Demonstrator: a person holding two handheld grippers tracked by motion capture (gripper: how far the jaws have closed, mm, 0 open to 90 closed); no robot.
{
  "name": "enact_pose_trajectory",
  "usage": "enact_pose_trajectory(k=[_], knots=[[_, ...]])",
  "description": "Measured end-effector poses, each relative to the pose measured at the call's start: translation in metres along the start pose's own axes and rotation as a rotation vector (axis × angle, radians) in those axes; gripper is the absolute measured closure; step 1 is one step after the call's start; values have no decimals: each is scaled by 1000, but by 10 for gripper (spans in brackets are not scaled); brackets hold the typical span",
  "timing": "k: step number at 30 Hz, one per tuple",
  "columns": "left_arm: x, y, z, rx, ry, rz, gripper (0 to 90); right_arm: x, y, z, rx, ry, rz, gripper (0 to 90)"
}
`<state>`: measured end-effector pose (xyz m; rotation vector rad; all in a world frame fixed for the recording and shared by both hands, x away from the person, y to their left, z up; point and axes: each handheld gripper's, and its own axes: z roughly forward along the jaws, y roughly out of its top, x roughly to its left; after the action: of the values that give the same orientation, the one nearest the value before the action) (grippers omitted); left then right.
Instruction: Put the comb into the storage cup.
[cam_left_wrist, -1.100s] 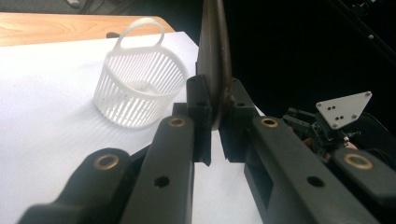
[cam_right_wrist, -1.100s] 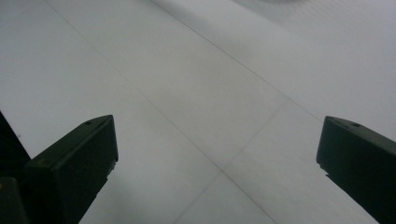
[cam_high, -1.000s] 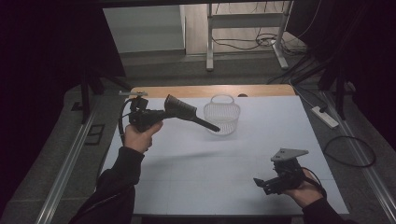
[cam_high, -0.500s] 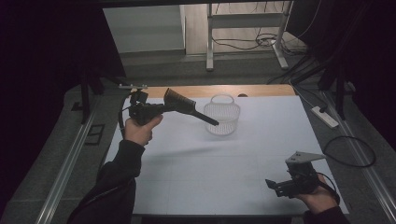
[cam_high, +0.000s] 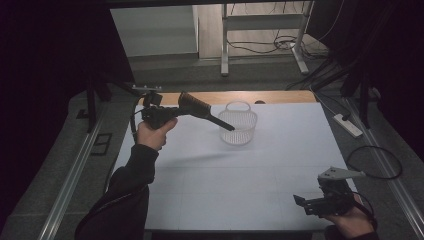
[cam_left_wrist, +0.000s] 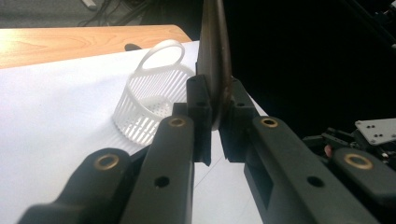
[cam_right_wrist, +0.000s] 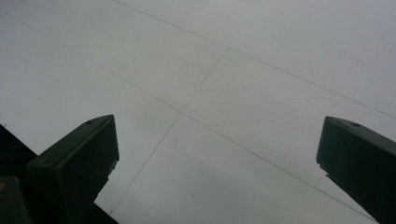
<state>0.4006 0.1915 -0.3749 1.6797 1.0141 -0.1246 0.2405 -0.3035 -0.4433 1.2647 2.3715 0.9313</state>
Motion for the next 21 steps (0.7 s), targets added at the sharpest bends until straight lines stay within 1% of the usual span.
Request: enact_pose_trajectory(k=[3,12,21], knots=[[0,4,4,5,7,2,829,0,-2,-2,1,3,12,0],[2,13,15,3,32,-3,830,-1,-6,-7,-5,9,27,0],[5,18,27,7,43,-11,830,0,-6,-7,-8,8,22,0]])
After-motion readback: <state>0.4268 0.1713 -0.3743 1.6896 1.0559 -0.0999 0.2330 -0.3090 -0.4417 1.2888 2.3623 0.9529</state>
